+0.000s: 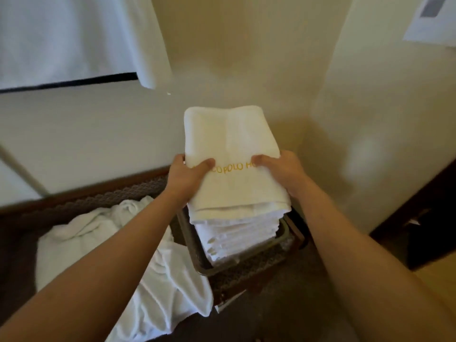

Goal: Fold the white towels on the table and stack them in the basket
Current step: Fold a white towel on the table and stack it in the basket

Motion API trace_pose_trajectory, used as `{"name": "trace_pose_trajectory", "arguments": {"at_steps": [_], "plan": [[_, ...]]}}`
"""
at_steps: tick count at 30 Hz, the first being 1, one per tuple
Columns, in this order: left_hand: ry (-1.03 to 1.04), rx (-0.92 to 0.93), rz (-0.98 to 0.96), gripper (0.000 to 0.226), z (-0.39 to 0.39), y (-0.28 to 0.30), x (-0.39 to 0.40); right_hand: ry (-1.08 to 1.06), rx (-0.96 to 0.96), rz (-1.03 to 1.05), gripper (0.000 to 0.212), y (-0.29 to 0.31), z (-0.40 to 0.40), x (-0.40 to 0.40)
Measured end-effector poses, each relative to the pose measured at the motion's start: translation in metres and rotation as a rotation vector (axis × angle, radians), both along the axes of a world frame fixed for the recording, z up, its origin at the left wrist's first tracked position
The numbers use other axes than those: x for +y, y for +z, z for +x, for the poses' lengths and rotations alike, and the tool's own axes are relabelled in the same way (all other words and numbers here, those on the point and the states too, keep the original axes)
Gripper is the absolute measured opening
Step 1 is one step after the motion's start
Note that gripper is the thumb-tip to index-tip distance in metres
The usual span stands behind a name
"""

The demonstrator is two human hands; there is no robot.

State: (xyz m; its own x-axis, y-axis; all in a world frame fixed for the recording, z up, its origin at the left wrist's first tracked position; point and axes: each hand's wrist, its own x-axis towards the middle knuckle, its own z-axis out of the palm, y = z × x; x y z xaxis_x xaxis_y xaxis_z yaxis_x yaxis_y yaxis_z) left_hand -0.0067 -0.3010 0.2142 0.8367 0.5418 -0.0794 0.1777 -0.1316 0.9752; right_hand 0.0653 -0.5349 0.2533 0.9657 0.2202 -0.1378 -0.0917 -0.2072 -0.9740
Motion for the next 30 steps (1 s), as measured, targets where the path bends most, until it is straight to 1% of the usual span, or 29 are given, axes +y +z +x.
{"name": "trace_pose_trajectory", "arguments": {"at_steps": [2, 4, 5, 6, 7, 9, 10, 12, 14, 17, 19, 22, 24, 27, 30], "plan": [[0.017, 0.054, -0.098, 0.083, 0.017, -0.008, 0.008, 0.074, 0.093, -0.022, 0.029, -0.010, 0.036, 0.004], [0.025, 0.176, -0.185, 0.097, 0.023, -0.037, 0.010, 0.174, 0.255, -0.120, 0.039, -0.039, 0.063, -0.003], [0.020, 0.229, -0.211, 0.094, 0.020, -0.054, 0.004, 0.237, 0.321, -0.187, 0.042, -0.058, 0.066, -0.010], [0.024, 0.264, -0.200, 0.083, 0.014, -0.068, -0.007, 0.313, 0.364, -0.237, 0.043, -0.077, 0.068, -0.015], [0.033, 0.289, -0.141, 0.071, 0.007, -0.076, -0.017, 0.357, 0.361, -0.241, 0.043, -0.093, 0.067, -0.021], [0.091, 0.296, -0.001, 0.066, 0.002, -0.086, -0.031, 0.365, 0.306, -0.151, 0.043, -0.107, 0.065, -0.027], [0.119, 0.299, 0.033, 0.063, 0.003, -0.084, -0.036, 0.353, 0.272, -0.112, 0.040, -0.107, 0.065, -0.028], [0.168, 0.274, 0.051, 0.055, 0.004, -0.081, -0.045, 0.302, 0.233, -0.072, 0.032, -0.105, 0.067, -0.032], [0.199, 0.272, 0.068, 0.054, 0.002, -0.080, -0.054, 0.234, 0.207, -0.059, 0.028, -0.111, 0.069, -0.036], [0.198, 0.331, 0.125, 0.054, -0.006, -0.091, -0.064, 0.282, 0.229, -0.125, 0.021, -0.127, 0.065, -0.042], [0.208, 0.350, 0.136, 0.053, -0.008, -0.097, -0.068, 0.317, 0.248, -0.156, 0.017, -0.132, 0.065, -0.045], [0.231, 0.368, 0.126, 0.054, -0.006, -0.094, -0.068, 0.360, 0.239, -0.208, 0.029, -0.126, 0.071, -0.040], [0.259, 0.361, 0.077, 0.051, -0.005, -0.091, -0.067, 0.390, 0.254, -0.223, 0.031, -0.119, 0.075, -0.038], [0.343, 0.334, 0.074, 0.045, -0.012, -0.088, -0.073, 0.447, 0.224, -0.201, 0.027, -0.118, 0.076, -0.035], [0.430, 0.280, 0.079, 0.045, -0.021, -0.095, -0.090, 0.452, 0.210, -0.219, 0.016, -0.123, 0.072, -0.033]]}}
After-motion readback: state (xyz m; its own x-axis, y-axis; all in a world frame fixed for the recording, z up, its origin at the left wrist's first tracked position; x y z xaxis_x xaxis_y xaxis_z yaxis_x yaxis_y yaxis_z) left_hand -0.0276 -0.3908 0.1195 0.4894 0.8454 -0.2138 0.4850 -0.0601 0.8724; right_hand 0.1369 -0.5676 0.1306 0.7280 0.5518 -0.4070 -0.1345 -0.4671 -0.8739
